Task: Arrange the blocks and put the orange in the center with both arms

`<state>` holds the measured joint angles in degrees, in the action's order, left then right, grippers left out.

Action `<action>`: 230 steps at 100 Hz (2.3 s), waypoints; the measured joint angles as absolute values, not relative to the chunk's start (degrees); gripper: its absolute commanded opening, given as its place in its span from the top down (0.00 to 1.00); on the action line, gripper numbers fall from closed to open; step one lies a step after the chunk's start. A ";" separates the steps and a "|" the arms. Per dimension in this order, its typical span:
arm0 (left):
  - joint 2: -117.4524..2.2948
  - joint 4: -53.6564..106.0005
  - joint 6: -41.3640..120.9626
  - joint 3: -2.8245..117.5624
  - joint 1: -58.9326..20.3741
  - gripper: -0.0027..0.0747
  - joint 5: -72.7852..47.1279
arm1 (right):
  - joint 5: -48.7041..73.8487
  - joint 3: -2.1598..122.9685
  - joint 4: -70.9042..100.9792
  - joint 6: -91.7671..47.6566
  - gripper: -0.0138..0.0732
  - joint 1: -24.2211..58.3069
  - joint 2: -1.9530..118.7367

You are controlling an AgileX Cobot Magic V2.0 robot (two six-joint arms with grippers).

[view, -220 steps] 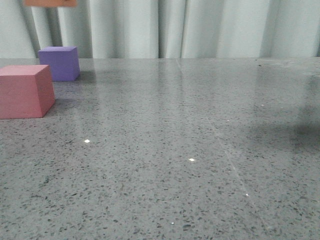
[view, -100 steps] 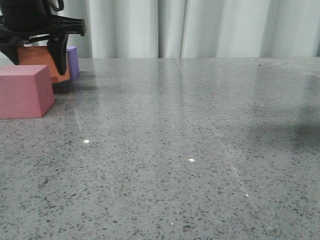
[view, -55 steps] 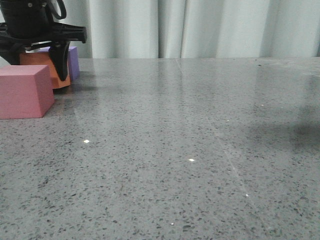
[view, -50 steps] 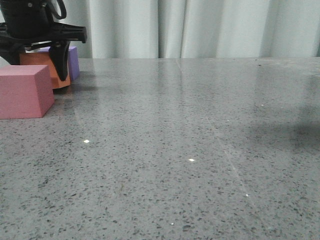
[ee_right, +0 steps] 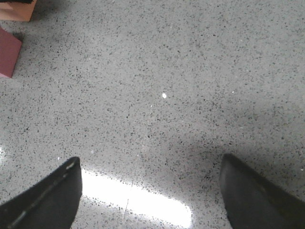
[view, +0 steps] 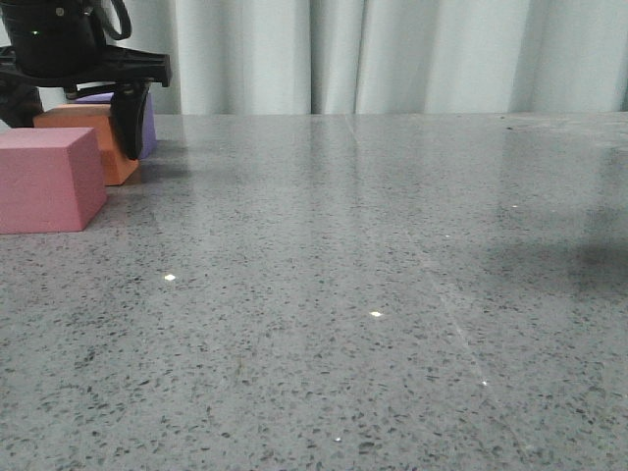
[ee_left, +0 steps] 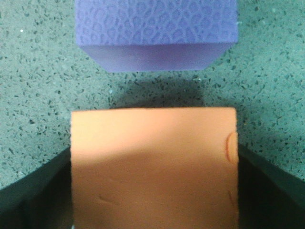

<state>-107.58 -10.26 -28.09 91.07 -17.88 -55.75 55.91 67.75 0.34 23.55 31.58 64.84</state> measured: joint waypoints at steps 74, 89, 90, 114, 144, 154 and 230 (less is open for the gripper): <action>-89.49 -10.56 -27.07 88.32 -17.88 0.25 -52.45 | 52.16 66.71 -2.90 23.55 0.16 31.58 61.28; -82.89 -11.13 -26.85 82.22 -18.55 0.25 -48.68 | 47.79 63.35 -5.35 23.55 0.16 31.58 56.67; -82.55 -11.13 -26.85 81.52 -18.55 0.25 -48.40 | 47.58 62.88 -5.47 23.55 0.16 31.58 56.42; -69.41 -11.38 -26.81 68.46 -19.18 0.40 -38.57 | 39.58 53.94 -7.63 23.55 0.16 31.58 48.40; -54.73 -12.41 -24.29 51.58 -19.18 0.75 -27.23 | 34.57 44.46 -7.87 23.45 0.49 31.58 40.96; -50.19 -12.41 -24.07 47.03 -19.18 0.86 -24.81 | 34.32 42.54 -7.95 23.45 0.70 31.58 39.72; -27.54 -12.68 -23.83 26.08 -19.28 0.99 -16.66 | 26.77 32.04 -7.99 23.45 0.98 31.58 31.36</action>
<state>-27.54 -12.68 -23.83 26.08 -19.28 -16.66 26.77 32.04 -7.99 23.45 31.58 31.36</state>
